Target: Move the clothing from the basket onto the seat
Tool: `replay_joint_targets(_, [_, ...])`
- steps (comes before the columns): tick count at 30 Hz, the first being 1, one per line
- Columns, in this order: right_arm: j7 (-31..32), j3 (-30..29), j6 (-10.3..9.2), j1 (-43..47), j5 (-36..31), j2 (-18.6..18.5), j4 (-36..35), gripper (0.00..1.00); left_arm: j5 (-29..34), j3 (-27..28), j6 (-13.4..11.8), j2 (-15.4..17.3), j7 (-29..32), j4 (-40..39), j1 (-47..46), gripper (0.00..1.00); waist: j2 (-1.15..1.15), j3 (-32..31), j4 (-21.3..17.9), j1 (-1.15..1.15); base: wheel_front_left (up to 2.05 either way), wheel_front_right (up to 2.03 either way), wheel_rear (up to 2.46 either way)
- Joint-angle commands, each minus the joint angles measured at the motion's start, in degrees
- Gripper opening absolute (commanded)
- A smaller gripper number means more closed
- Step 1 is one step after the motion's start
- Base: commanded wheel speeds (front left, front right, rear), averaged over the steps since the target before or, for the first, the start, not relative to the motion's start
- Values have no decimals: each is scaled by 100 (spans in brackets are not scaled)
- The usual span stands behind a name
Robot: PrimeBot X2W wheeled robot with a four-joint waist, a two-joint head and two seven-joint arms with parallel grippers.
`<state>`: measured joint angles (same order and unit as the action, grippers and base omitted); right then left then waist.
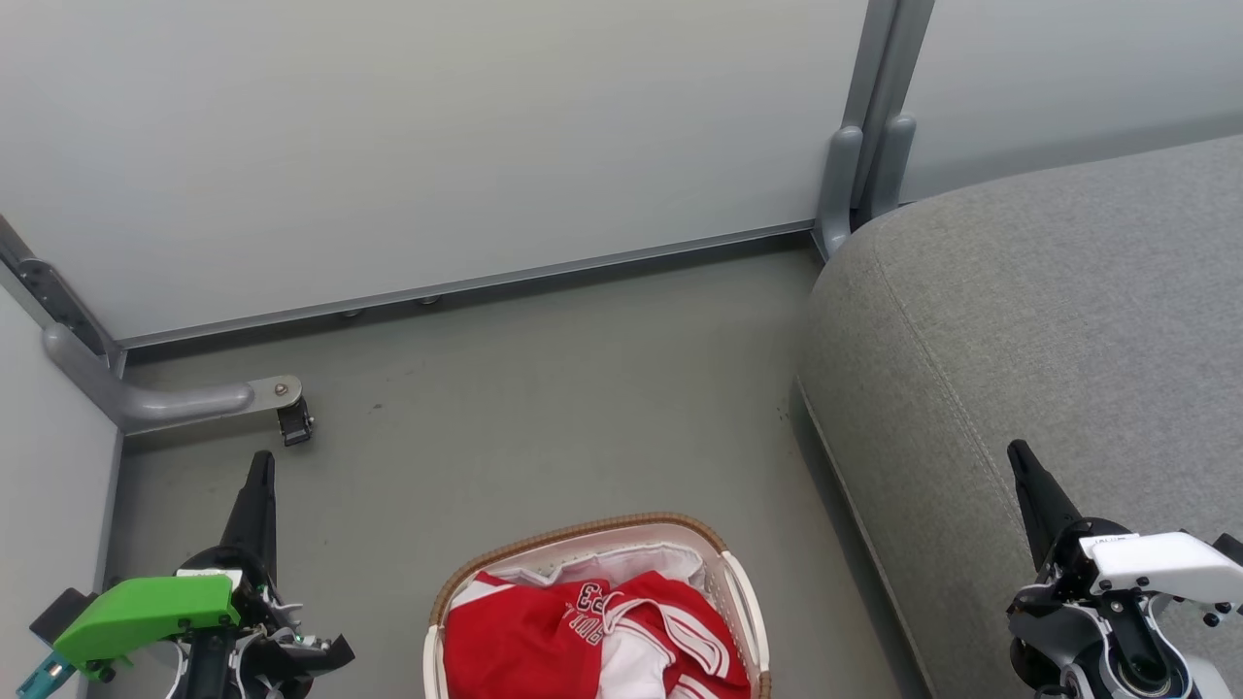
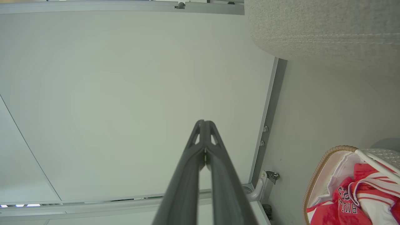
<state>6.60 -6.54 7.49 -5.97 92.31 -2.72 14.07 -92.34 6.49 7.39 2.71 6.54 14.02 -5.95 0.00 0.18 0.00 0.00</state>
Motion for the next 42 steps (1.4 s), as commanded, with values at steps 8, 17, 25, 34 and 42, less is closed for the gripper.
replay_joint_targets(8, [-10, 15, -1, 33, -5, 18, 60, 100, 5, -11, -1, -9, -12, 60, 28, 100, 0, 1, 0, 0, 0, 0, 0])
replay_joint_targets(17, [-176, 158, -1, 185, -107, 69, 198, 100, 83, -184, 0, -31, -179, 156, 223, 100, 0, 6, 4, 0, 0, 0, 0])
replay_joint_targets(25, [-396, 233, -1, 209, -433, 57, 161, 100, 332, -297, 1, -25, -398, 14, 306, 100, 0, 12, 10, 0, 0, 0, 0])
replay_joint_targets(34, [-623, 216, -1, 207, -1206, 45, -96, 100, 1076, -317, 3, -17, -623, -227, 351, 100, 0, 24, 14, 0, 0, 0, 0])
replay_joint_targets(42, [-804, 208, 0, 216, -2135, 35, -331, 100, 2000, -378, -11, -11, -803, -497, 398, 100, 0, 36, 26, 0, 0, 0, 0])
